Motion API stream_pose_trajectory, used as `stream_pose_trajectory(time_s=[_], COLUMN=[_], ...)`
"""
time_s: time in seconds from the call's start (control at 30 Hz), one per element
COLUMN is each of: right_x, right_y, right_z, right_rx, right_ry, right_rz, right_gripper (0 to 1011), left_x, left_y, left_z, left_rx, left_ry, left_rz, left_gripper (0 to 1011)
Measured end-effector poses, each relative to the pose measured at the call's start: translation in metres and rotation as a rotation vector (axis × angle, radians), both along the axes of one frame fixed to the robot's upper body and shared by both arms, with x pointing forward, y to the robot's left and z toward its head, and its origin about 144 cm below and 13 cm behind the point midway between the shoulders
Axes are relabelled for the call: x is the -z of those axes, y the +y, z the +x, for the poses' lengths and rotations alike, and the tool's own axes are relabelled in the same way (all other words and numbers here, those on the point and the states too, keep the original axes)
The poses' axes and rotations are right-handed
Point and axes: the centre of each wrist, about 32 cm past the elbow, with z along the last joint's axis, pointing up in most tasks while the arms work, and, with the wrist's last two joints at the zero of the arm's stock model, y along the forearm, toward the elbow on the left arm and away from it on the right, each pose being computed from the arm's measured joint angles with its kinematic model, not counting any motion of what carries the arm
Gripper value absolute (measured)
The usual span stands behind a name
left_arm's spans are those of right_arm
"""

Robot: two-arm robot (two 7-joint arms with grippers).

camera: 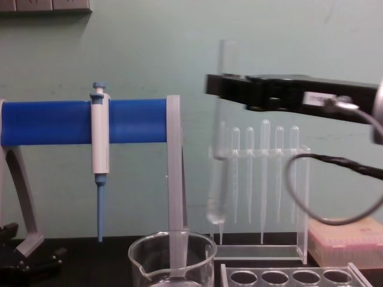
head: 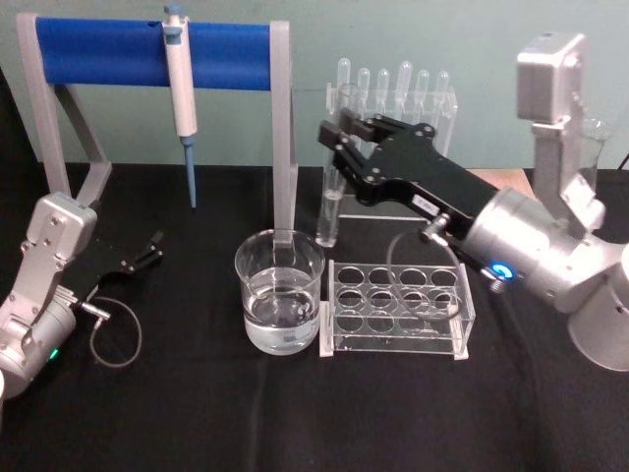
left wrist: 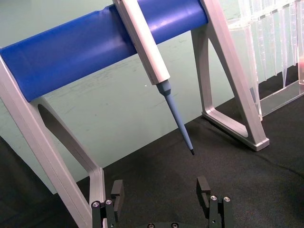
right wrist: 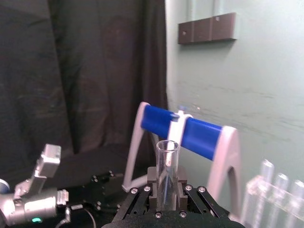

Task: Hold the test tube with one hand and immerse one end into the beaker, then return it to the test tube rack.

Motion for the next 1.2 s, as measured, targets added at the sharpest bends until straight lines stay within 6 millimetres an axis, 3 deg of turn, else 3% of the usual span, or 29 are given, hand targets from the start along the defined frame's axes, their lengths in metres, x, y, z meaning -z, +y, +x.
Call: stream_pose_trajectory(time_s=[0.17, 0.43, 0.73, 1.2], right_x=[0.005, 0.031, 0.071, 0.092], right_y=[0.017, 0.036, 0.039, 0.037], right_z=[0.012, 0.026, 0.024, 0.021], right_rx=[-0.045, -0.09, -0.102, -0.093], right_ry=[0.008, 0.026, 0.049, 0.044], right_rz=[0.005, -0.023, -0.046, -0.065], right_gripper=[224, 225, 224, 224], left_x=[0.0, 0.0, 0.0, 0.0], left_y=[0.0, 0.0, 0.0, 0.0], left_z=[0.0, 0.0, 0.0, 0.0], left_rx=[0.0, 0.0, 0.0, 0.0], left_ry=[0.0, 0.0, 0.0, 0.0], left_rz=[0.0, 0.0, 0.0, 0.0], left_gripper=[1000, 1000, 1000, 1000])
